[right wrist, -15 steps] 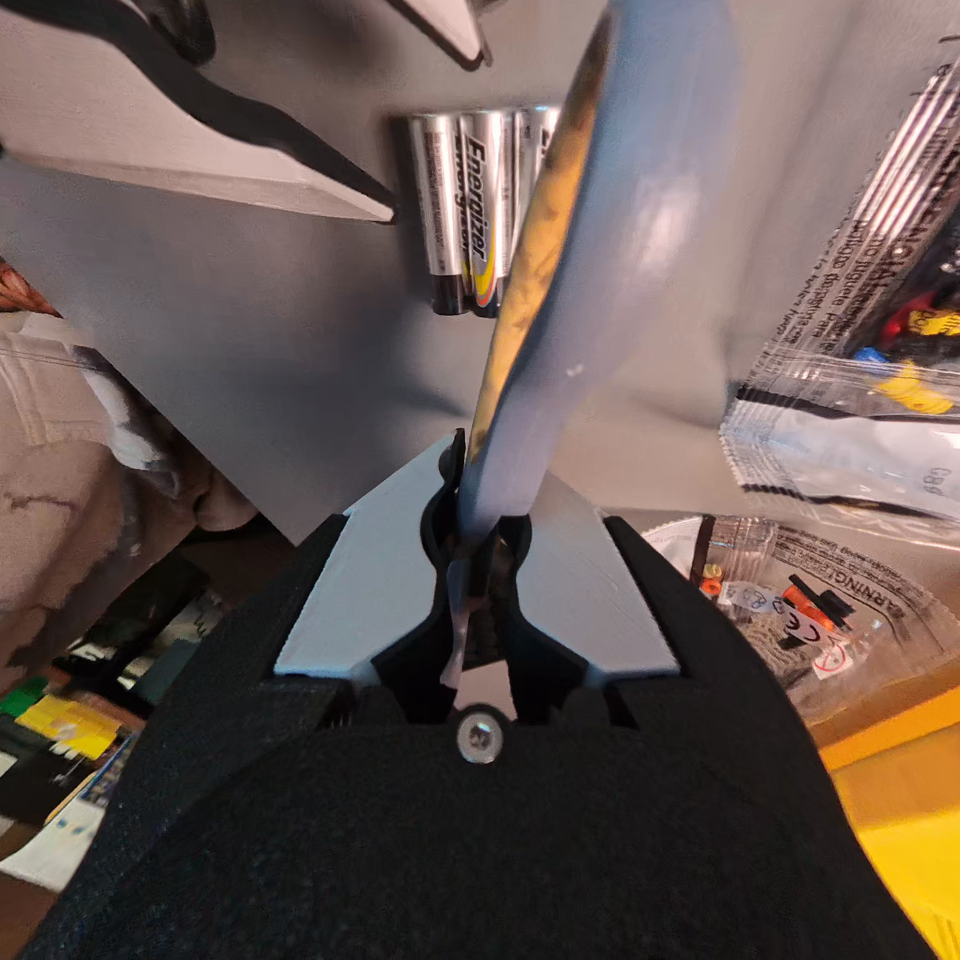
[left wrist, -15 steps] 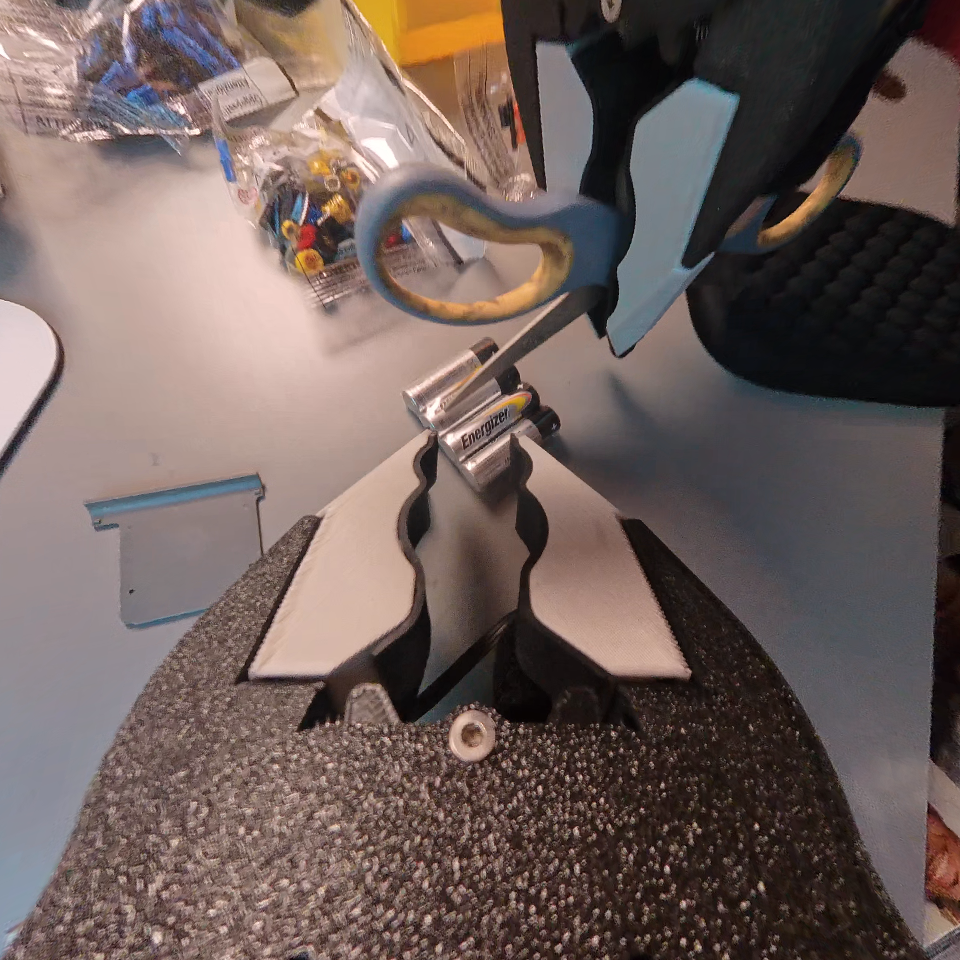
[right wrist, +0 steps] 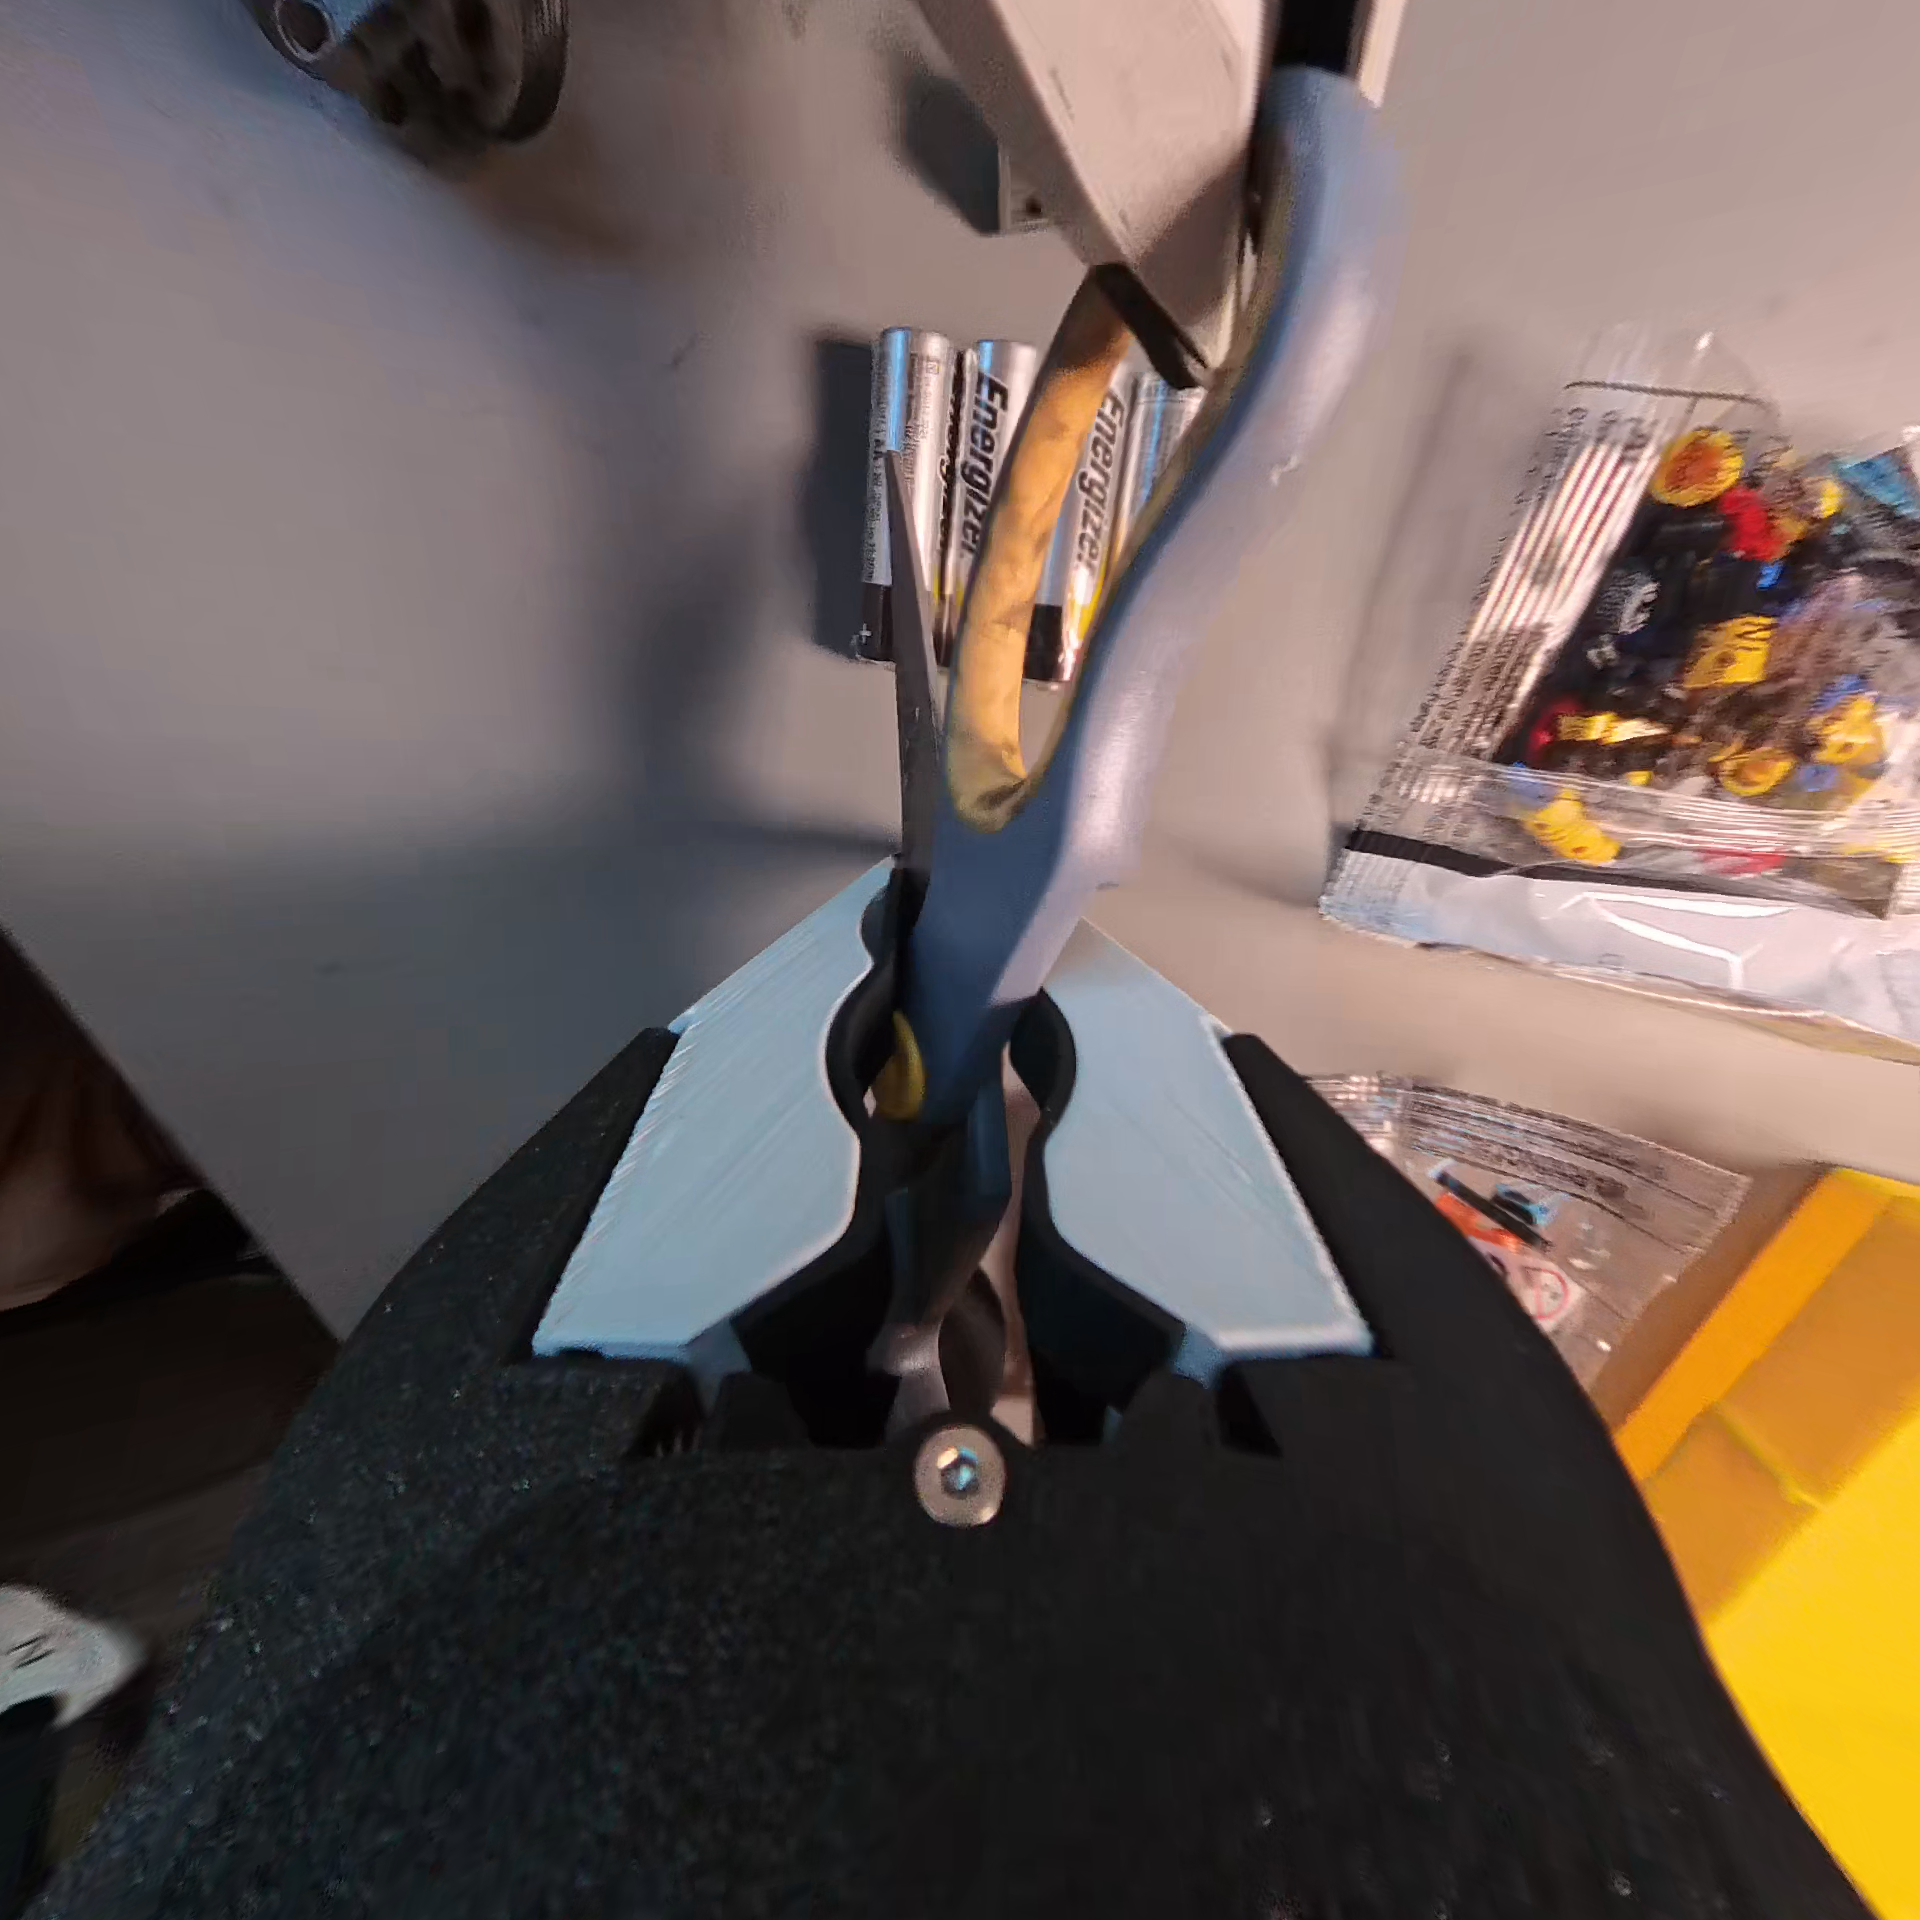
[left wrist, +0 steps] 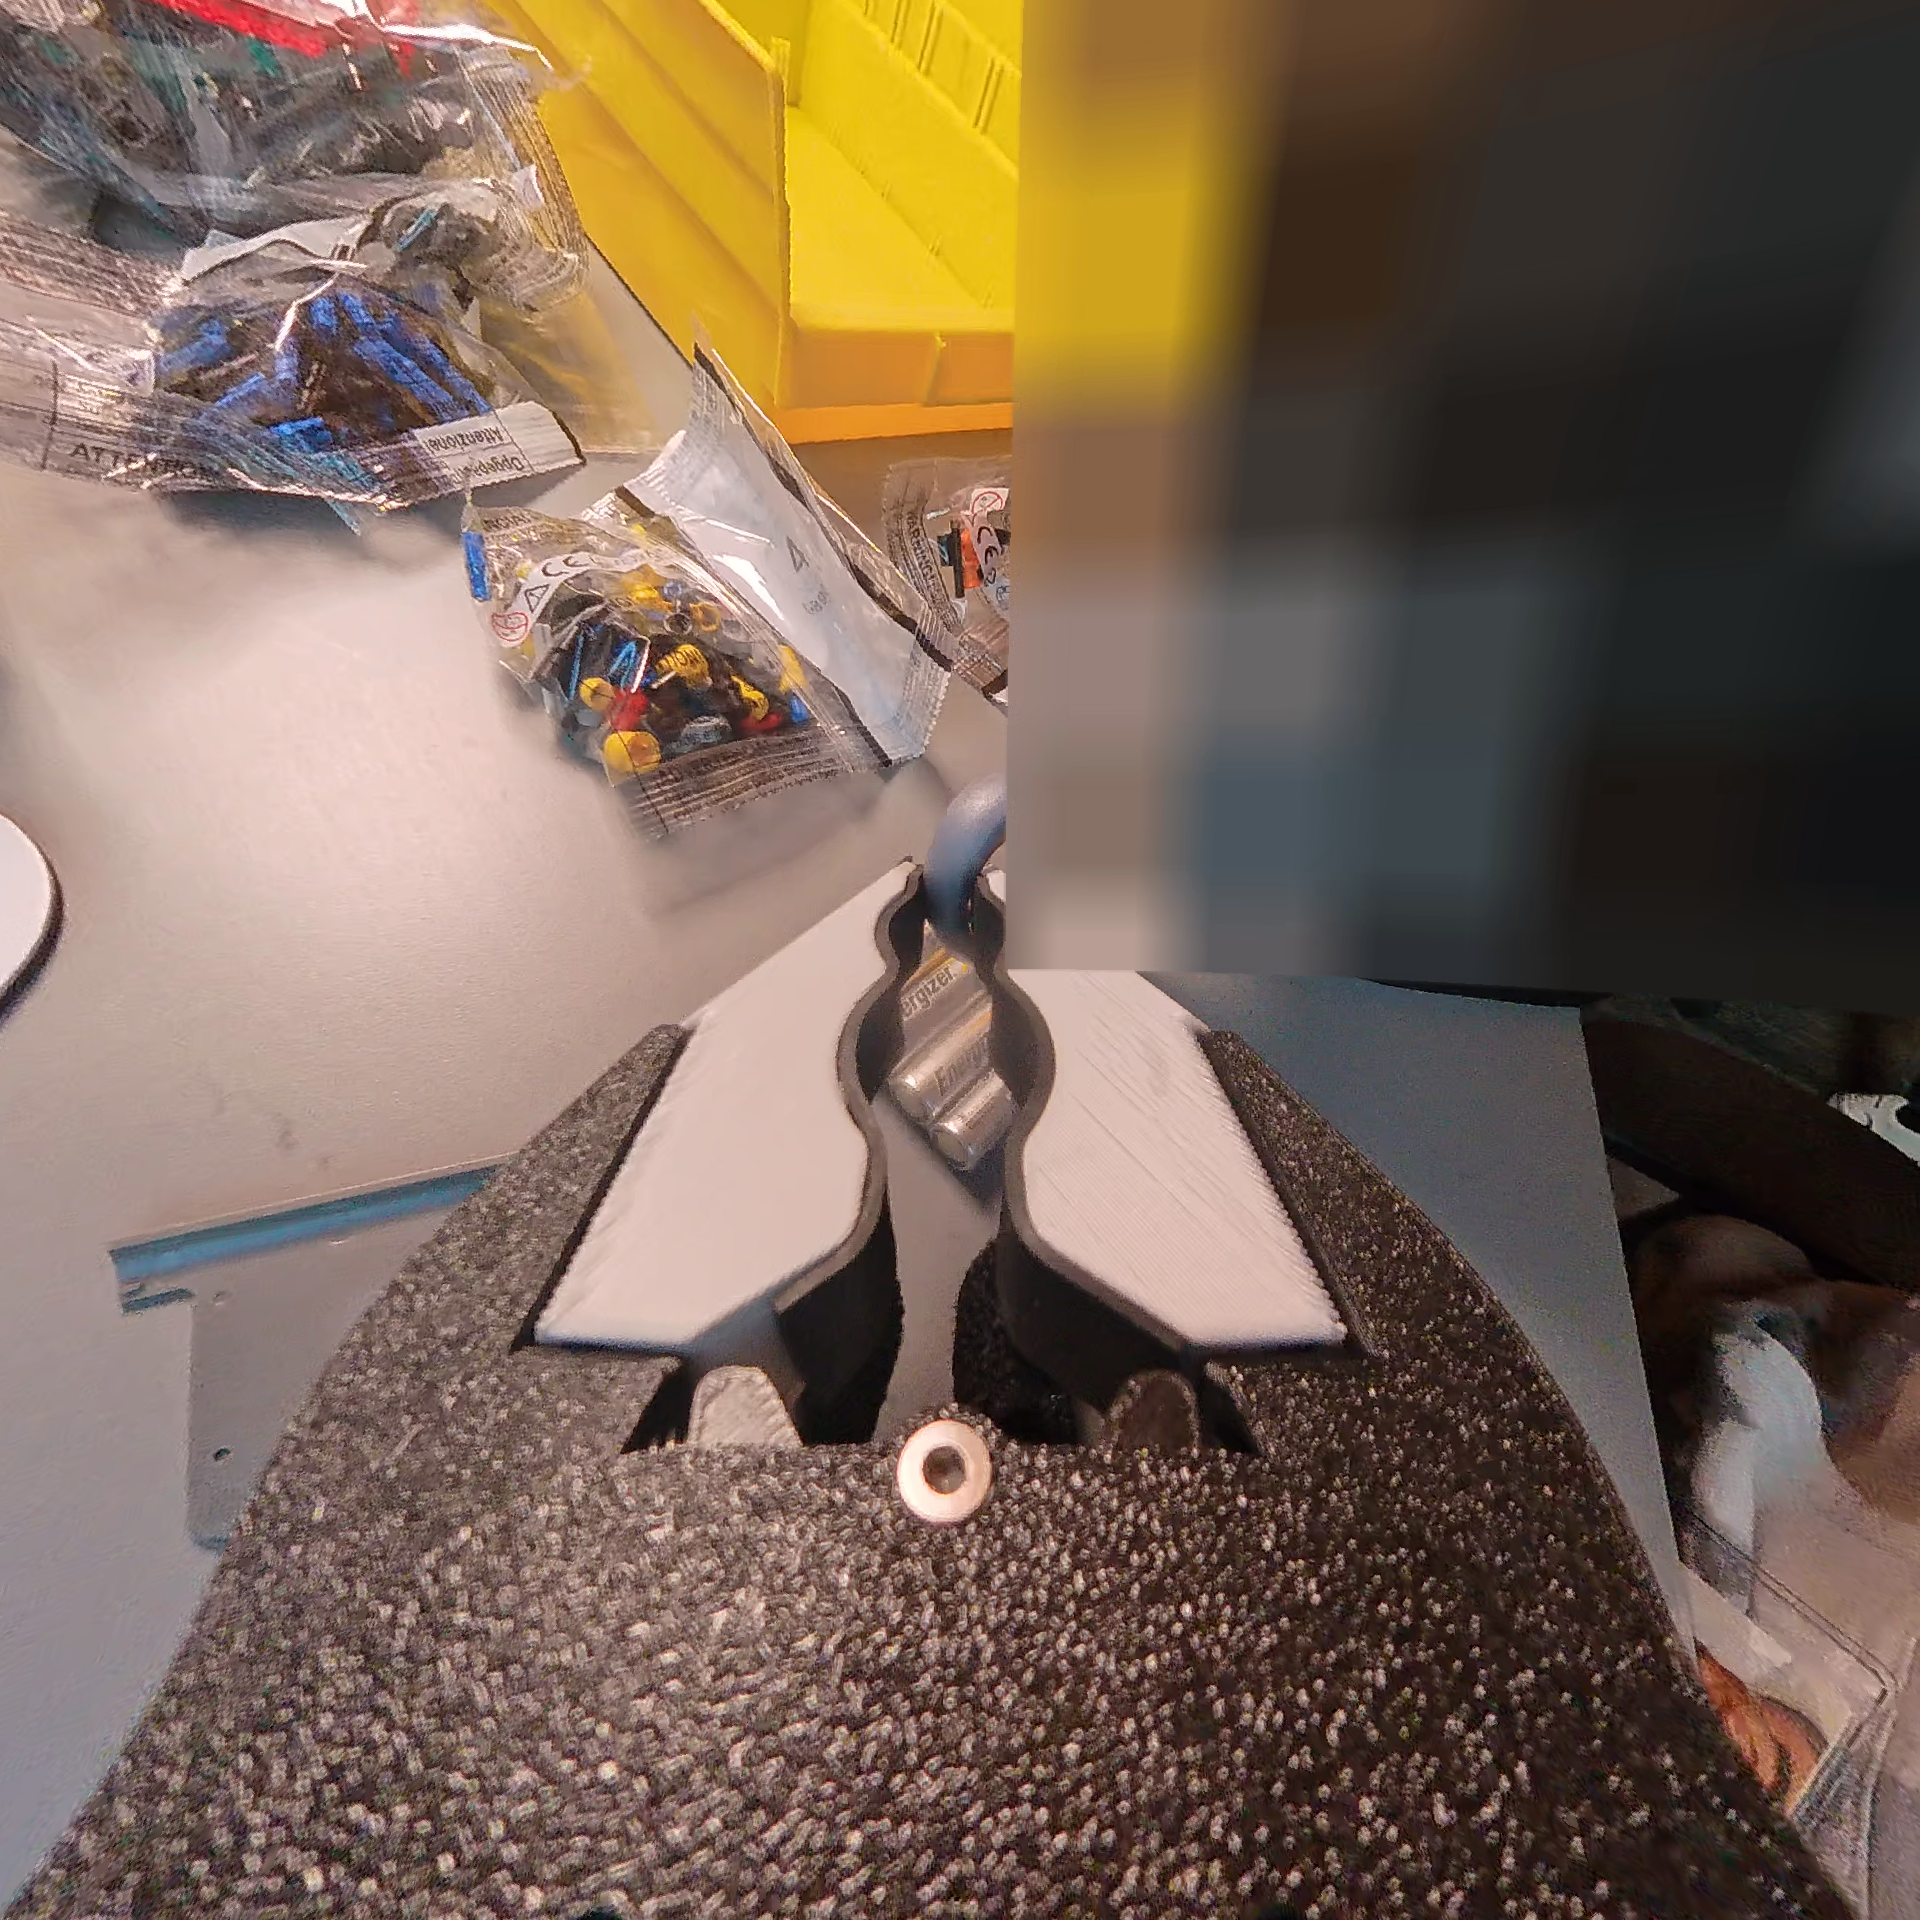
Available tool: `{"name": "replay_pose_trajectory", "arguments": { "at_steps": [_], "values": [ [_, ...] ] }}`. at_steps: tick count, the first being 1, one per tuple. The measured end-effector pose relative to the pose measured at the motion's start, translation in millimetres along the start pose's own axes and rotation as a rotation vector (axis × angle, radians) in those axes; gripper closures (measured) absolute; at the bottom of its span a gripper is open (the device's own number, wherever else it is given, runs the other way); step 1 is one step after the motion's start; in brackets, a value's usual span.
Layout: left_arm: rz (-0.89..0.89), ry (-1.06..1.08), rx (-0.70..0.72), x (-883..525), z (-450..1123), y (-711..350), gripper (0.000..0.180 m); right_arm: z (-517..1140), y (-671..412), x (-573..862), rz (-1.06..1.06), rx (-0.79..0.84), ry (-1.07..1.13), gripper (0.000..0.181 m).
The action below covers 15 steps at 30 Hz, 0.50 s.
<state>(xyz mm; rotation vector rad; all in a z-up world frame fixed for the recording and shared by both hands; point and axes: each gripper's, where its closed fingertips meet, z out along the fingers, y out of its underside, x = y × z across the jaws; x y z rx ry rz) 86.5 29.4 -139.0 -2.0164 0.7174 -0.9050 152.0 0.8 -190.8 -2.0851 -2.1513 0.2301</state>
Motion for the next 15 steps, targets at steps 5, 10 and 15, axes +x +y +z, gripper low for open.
{"name": "replay_pose_trajectory", "arguments": {
  "at_steps": [5,10,15],
  "values": [
    [-0.037,0.027,-0.077,-2,4,2,0.175,-2,5,21,-0.203,-0.039,0.311,0.146],
    [-0.026,0.042,-0.091,1,5,-1,0.174,-9,11,31,-0.185,-0.042,0.412,0.154],
    [-0.002,0.043,-0.052,4,2,-5,0.171,-16,15,34,-0.152,-0.085,0.421,0.162]
  ]
}}
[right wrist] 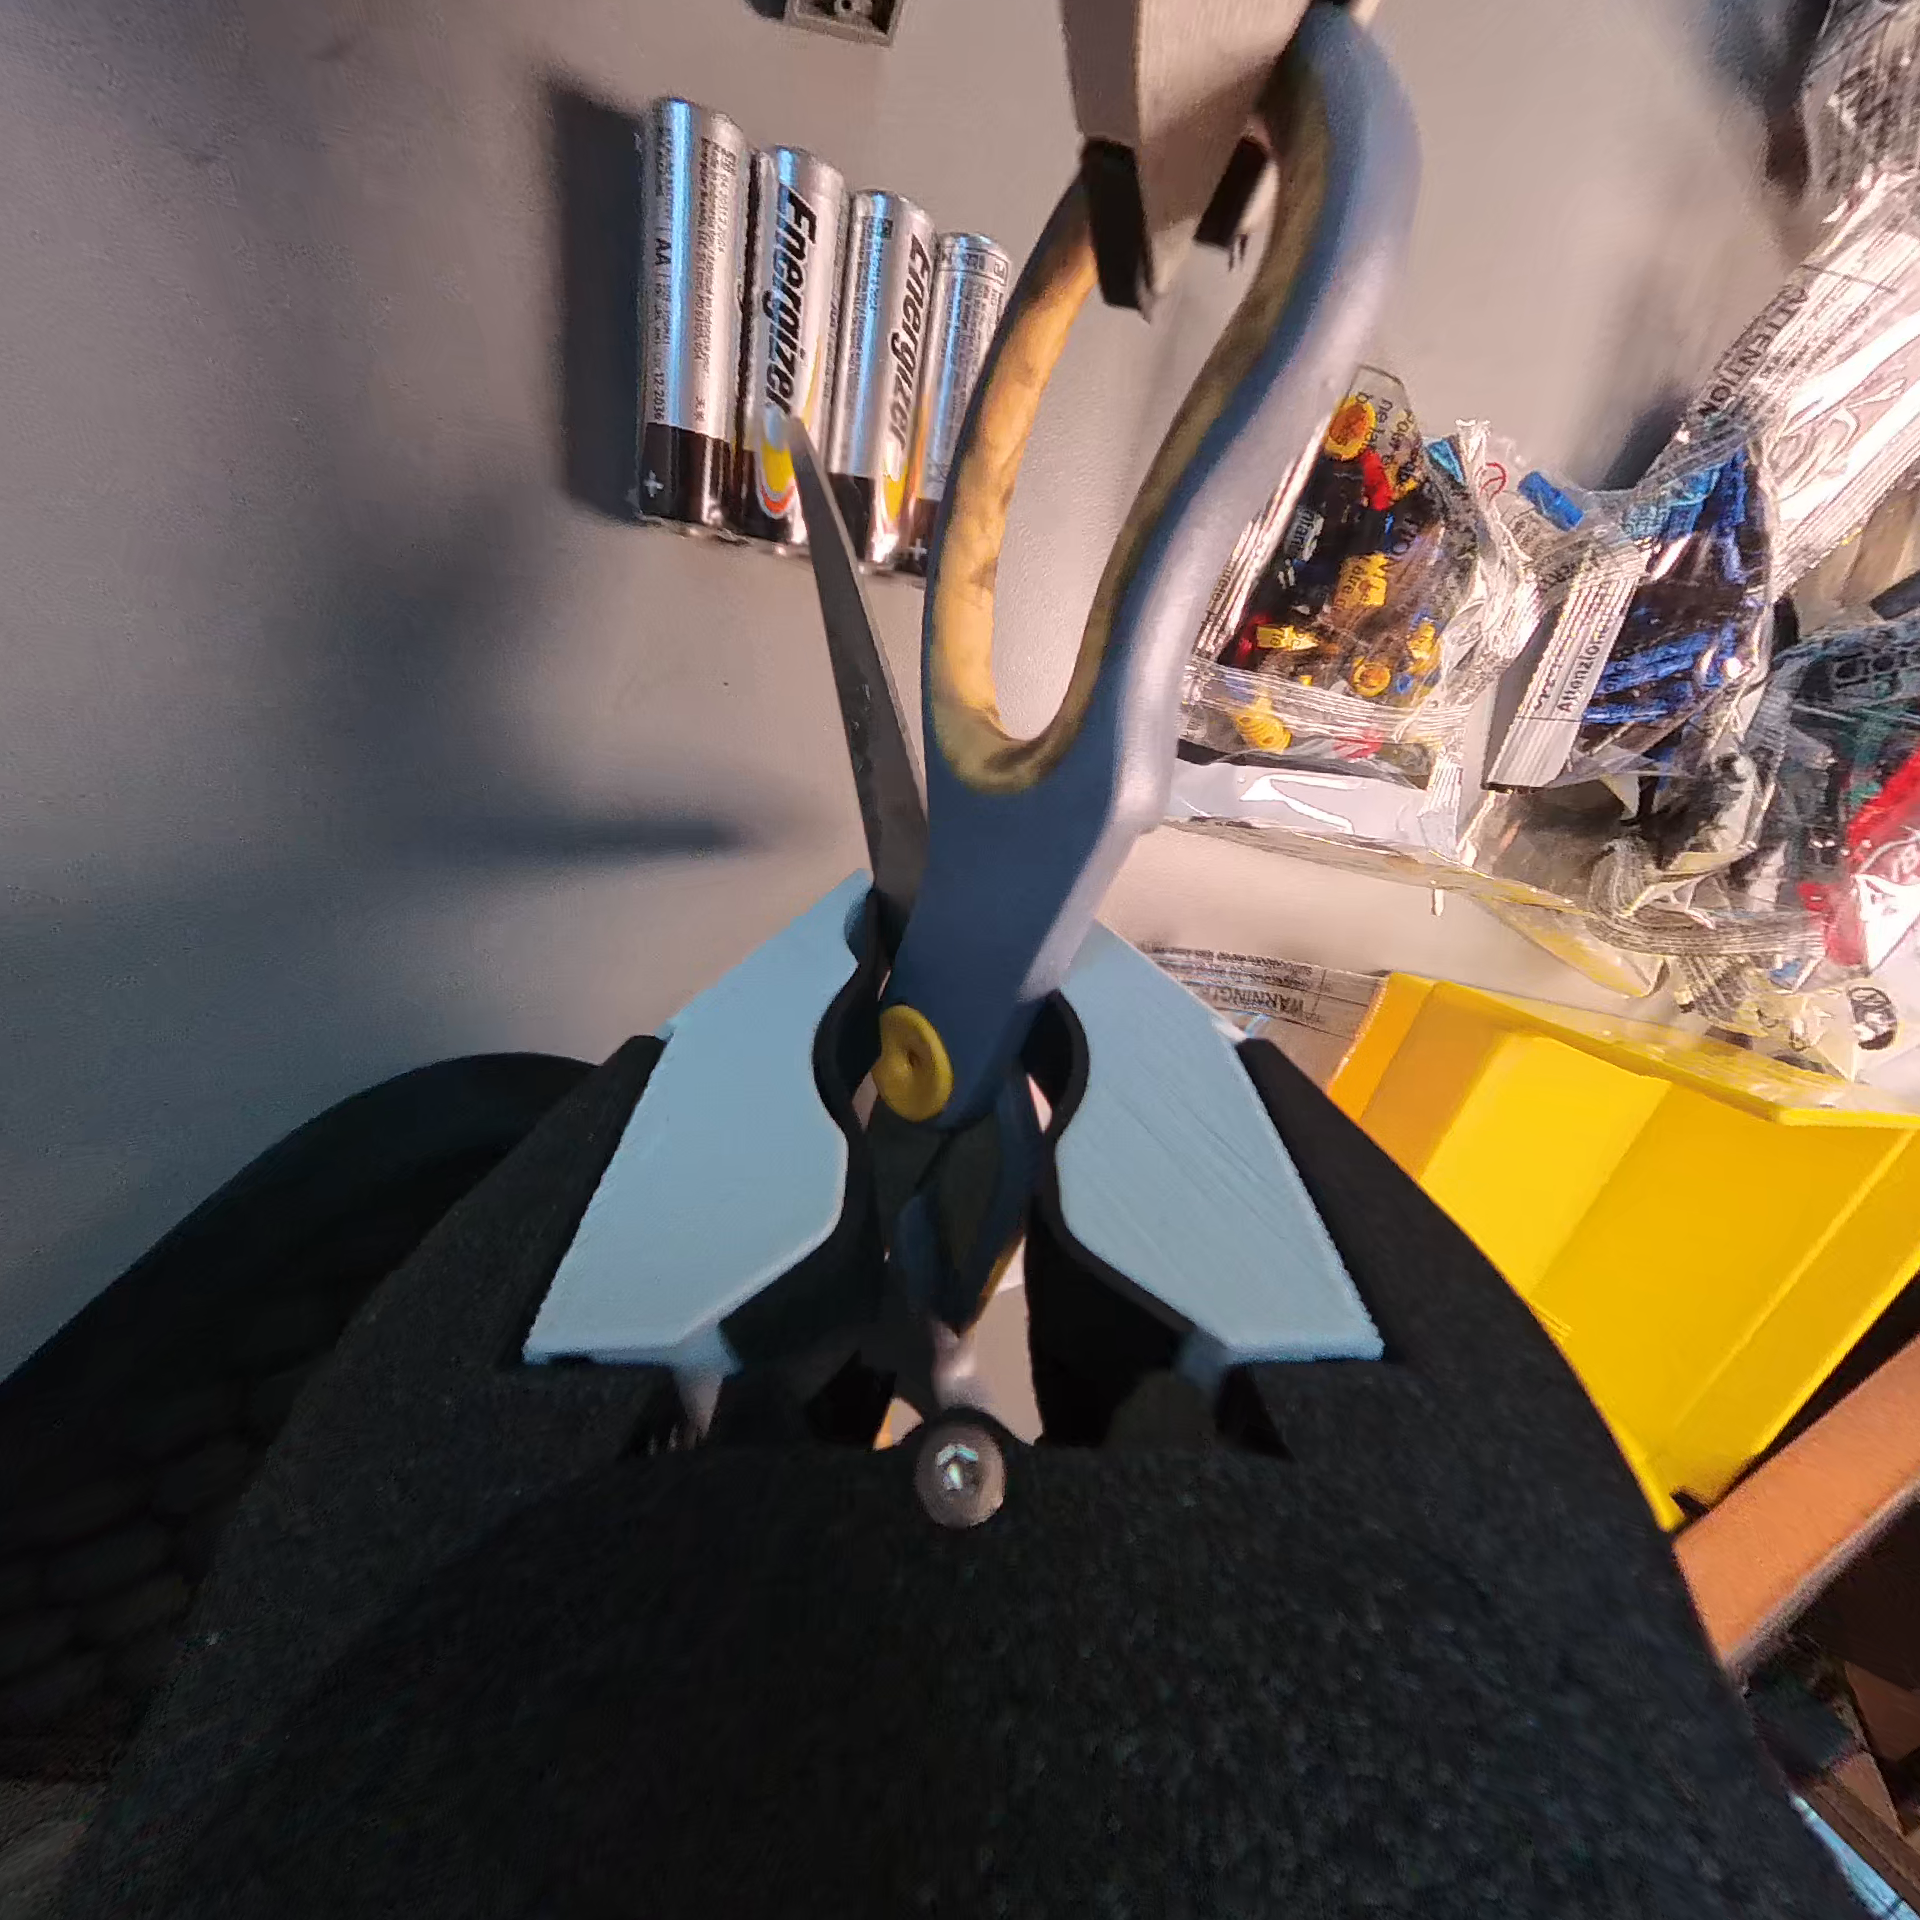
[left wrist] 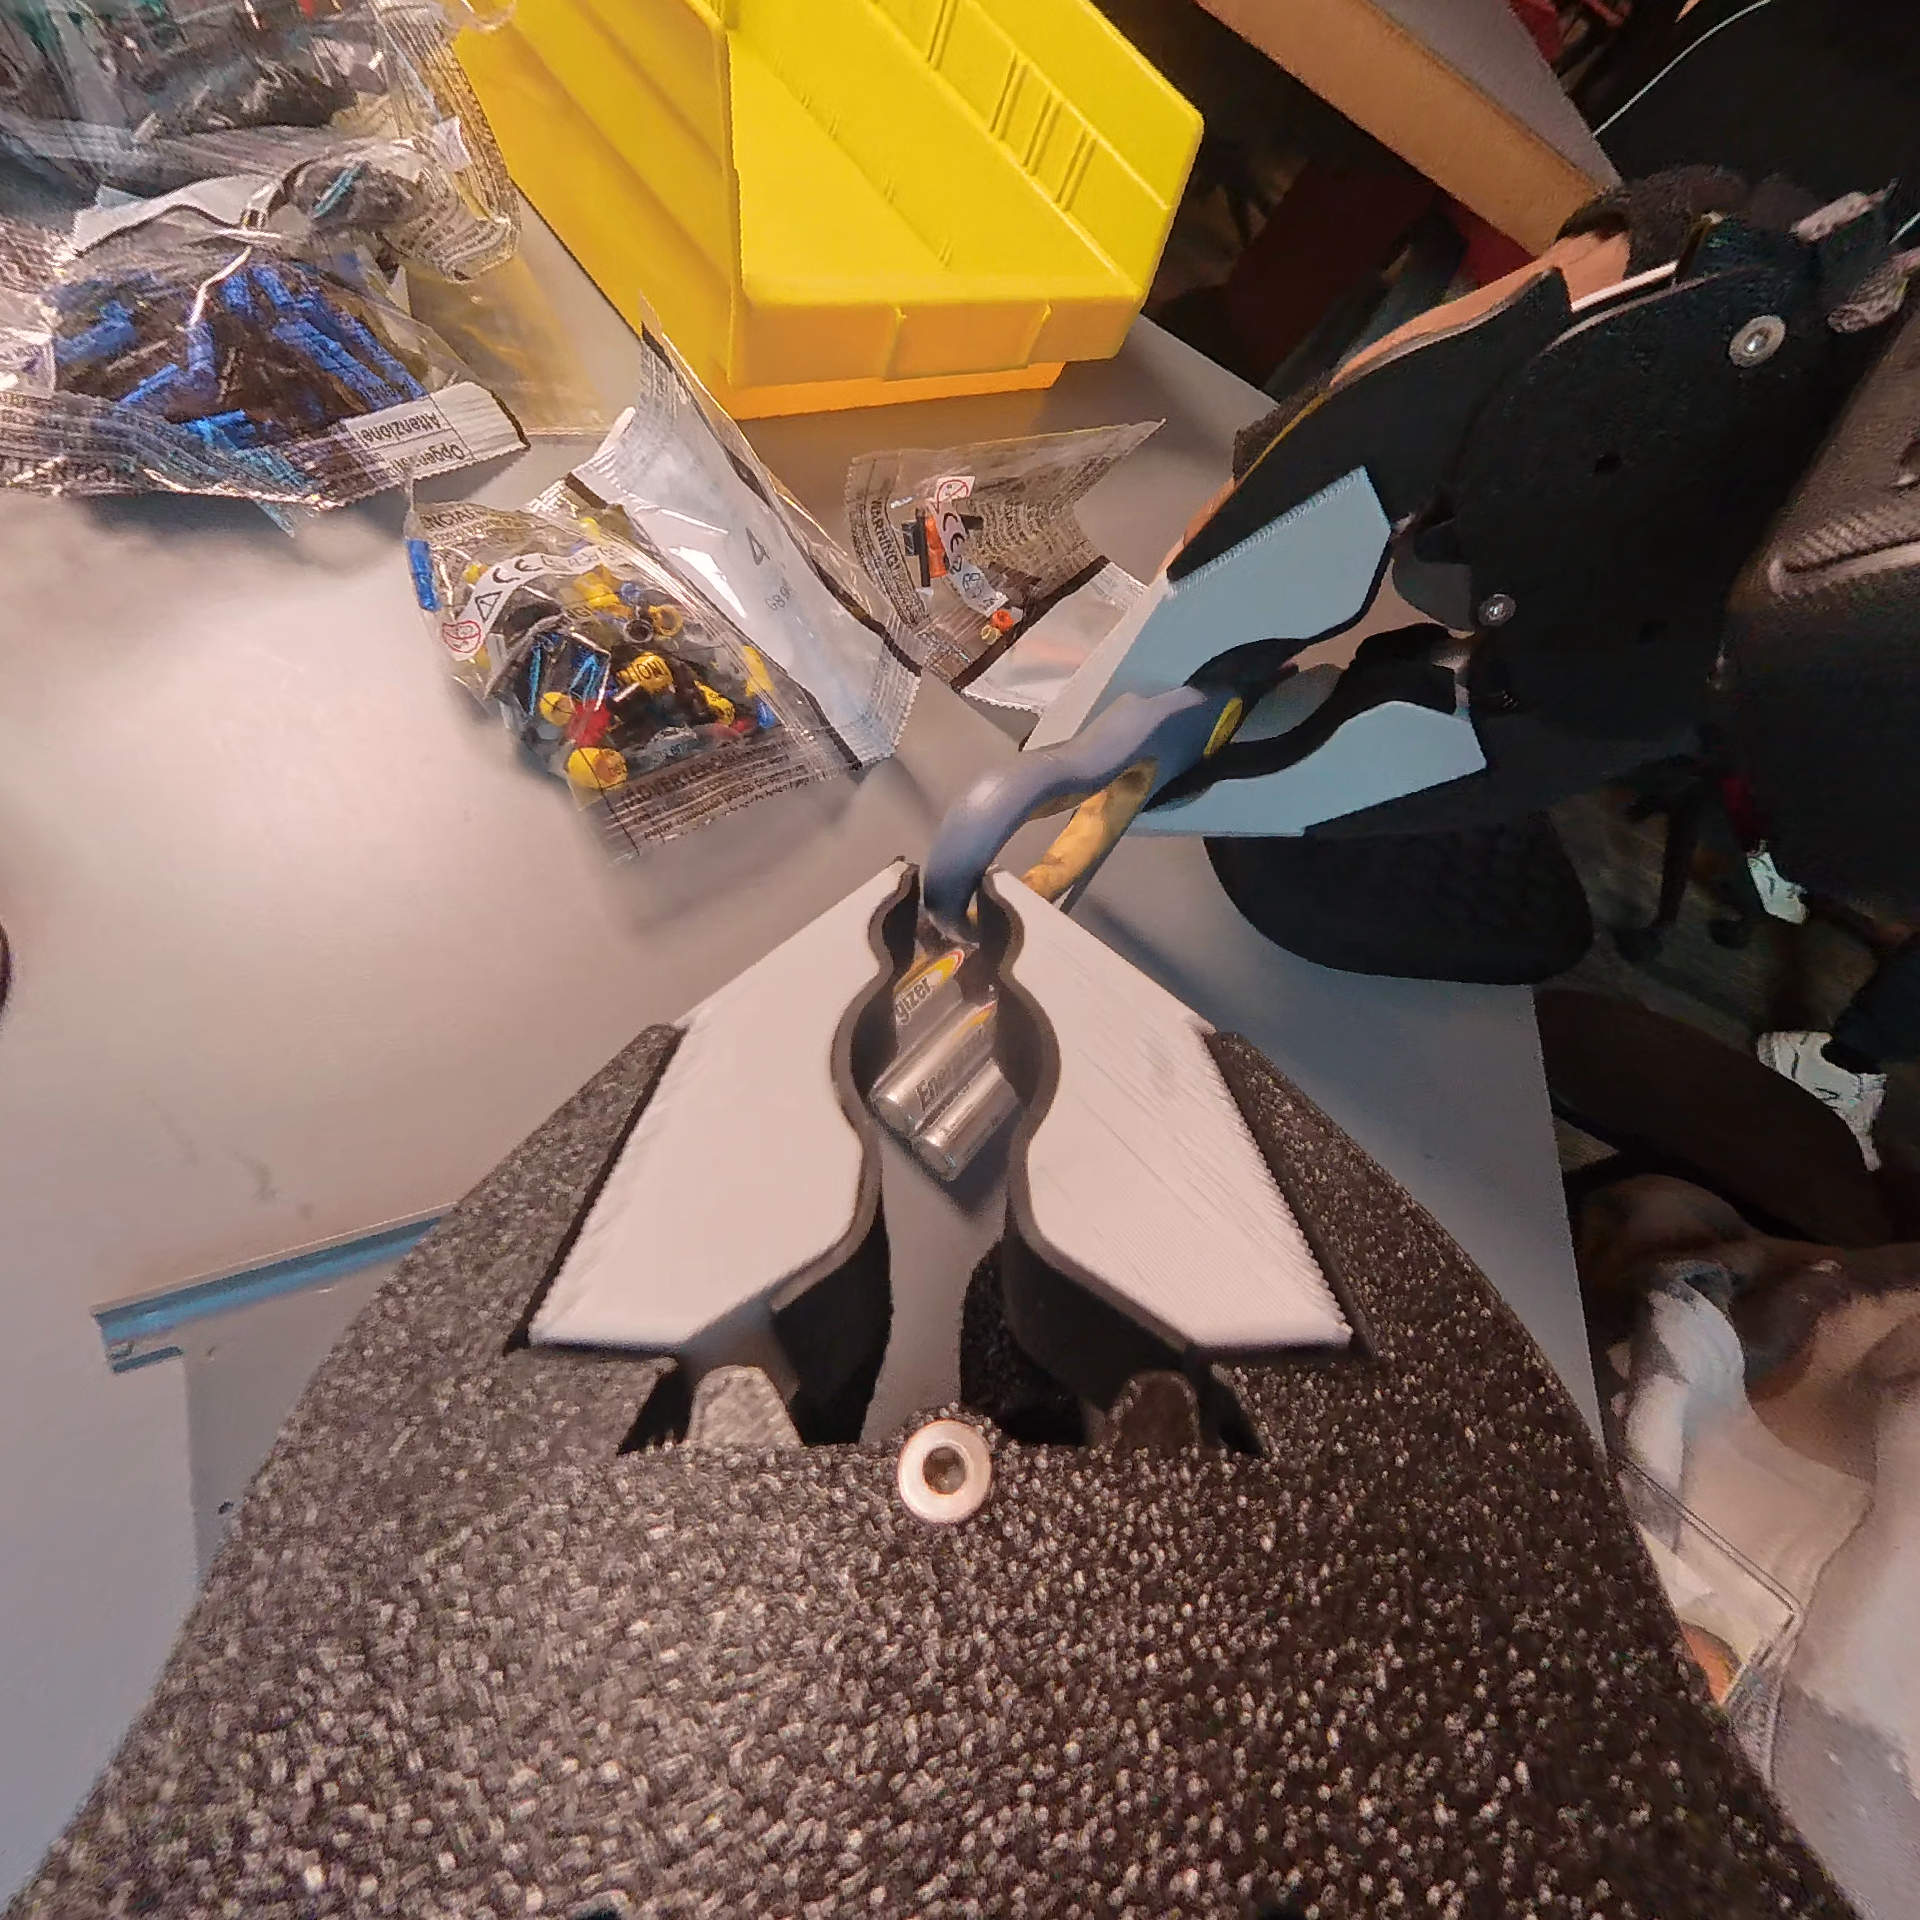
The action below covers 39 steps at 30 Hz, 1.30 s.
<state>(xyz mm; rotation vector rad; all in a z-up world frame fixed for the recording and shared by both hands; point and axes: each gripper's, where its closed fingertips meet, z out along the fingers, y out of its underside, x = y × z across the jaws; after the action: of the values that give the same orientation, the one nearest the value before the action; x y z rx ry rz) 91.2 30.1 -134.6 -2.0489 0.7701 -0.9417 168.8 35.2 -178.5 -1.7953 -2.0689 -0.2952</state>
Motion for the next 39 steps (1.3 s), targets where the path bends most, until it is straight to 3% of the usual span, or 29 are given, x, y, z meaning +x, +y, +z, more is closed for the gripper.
{"name": "replay_pose_trajectory", "arguments": {
  "at_steps": [3,6,17,28,39],
  "values": [
    [-0.005,-0.019,0.014,-1,-8,2,0.151,-1,1,-1,0.012,-0.032,-0.047,0.165],
    [0.06,-0.143,-0.039,-13,-18,15,0.146,-2,-4,-5,0.069,-0.031,-0.119,0.166],
    [0.106,-0.194,-0.206,-1,-3,64,0.159,15,4,8,0.097,-0.26,-0.164,0.168],
    [0.074,-0.183,-0.184,-2,2,68,0.164,23,11,6,0.041,-0.423,-0.153,0.169],
    [0.041,-0.19,-0.163,-9,-7,68,0.164,25,13,4,0.099,-0.447,-0.146,0.169]
  ]
}}
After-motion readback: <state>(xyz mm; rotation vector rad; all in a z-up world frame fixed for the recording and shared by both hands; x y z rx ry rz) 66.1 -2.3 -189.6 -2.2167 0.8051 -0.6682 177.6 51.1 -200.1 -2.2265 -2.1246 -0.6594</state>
